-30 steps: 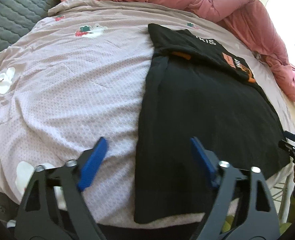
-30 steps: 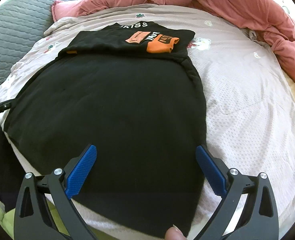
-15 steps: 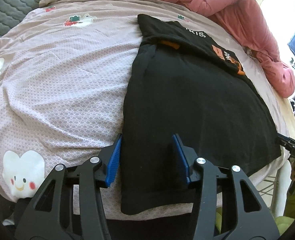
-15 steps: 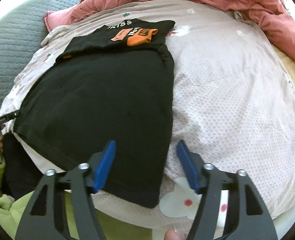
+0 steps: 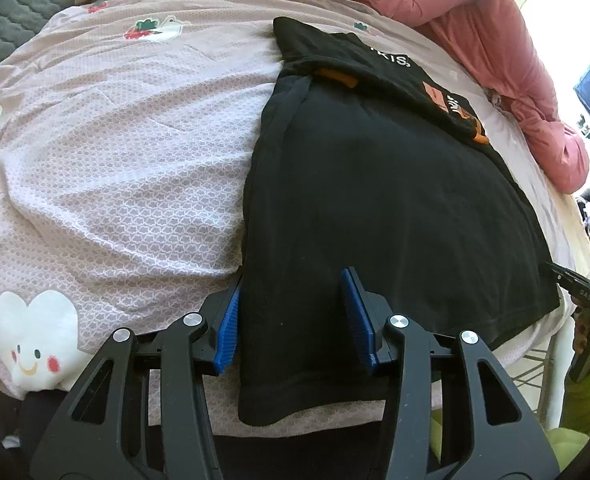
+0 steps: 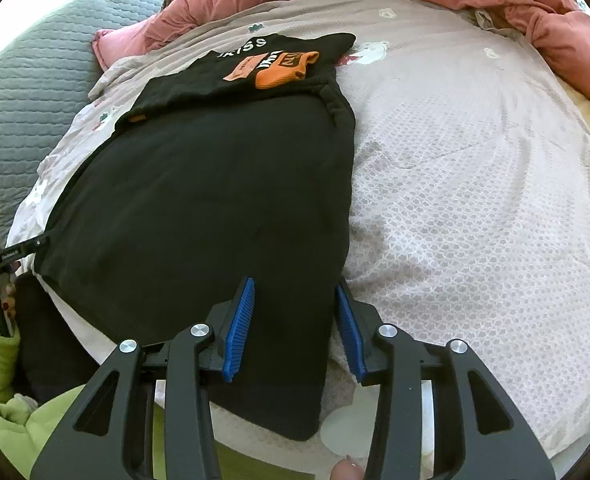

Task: Fold small clothes
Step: 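Grasp the black shirt hem with the left gripper while the right gripper grasps it too, then lift the hem up over the shirt toward the collar and open both grippers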

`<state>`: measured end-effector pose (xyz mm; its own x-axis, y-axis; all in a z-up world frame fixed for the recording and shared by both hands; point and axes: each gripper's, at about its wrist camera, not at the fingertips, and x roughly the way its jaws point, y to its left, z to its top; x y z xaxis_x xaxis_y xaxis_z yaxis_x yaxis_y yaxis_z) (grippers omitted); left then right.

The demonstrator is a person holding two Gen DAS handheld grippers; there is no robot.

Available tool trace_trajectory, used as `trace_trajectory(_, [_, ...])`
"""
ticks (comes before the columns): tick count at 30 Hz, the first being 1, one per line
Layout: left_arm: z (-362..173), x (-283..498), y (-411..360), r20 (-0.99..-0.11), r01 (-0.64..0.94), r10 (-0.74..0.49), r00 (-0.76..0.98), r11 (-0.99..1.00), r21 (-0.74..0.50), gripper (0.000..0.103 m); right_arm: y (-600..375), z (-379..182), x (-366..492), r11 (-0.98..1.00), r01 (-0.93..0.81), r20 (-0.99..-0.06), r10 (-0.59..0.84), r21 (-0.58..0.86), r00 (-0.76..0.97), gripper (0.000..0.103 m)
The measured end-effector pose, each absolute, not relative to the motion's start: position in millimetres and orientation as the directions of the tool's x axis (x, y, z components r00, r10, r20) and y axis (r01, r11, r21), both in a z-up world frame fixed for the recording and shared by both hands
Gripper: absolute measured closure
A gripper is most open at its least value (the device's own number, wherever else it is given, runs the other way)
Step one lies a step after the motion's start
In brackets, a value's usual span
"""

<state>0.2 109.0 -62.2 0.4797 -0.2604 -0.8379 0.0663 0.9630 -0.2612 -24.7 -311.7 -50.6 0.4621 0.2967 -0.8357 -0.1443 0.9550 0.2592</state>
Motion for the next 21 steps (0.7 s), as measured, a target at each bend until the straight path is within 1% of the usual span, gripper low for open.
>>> trace_trajectory(1, [-62,0,110,-0.837,0.062,-0.254,0.484,0.964,-0.257,0.072,-313,-49,-25,0.954,-0.143,-0.830,0.299,0.262,0.471,0.090])
trace_trajectory(2, [-62,1,110,-0.838,0.058,-0.250,0.486,0.965,-0.254,0.076,-314,-46,-25,0.951,-0.144,-0.822,0.309,0.273,0.478,0.092])
trace_trajectory(3, [-61,1,111,-0.835,0.053,-0.251,0.490,0.964,-0.259,0.085,-314,-43,-25,0.949,-0.149,-0.815,0.316,0.279,0.486,0.094])
trace_trajectory(4, [-60,0,112,-0.832,0.051,-0.251,0.494,0.964,-0.260,0.091,-313,-39,-25,0.948,-0.159,-0.809,0.318,0.276,0.493,0.094])
trace_trajectory(5, [-57,0,112,-0.829,0.050,-0.247,0.502,0.965,-0.257,0.093,-313,-35,-25,0.947,-0.169,-0.802,0.321,0.273,0.503,0.094])
trace_trajectory(6, [-55,-1,111,-0.827,0.050,-0.241,0.509,0.967,-0.251,0.099,-312,-29,-26,0.945,-0.181,-0.789,0.327,0.273,0.520,0.094])
trace_trajectory(14, [-21,2,109,-0.779,0.066,-0.252,0.574,0.963,-0.263,0.100,-323,13,-18,0.933,-0.214,-0.680,0.359,0.291,0.640,0.094])
trace_trajectory(21, [19,32,112,-0.718,0.057,-0.261,0.645,0.954,-0.295,0.100,-331,38,9,0.933,-0.203,-0.593,0.347,0.297,0.726,0.094])
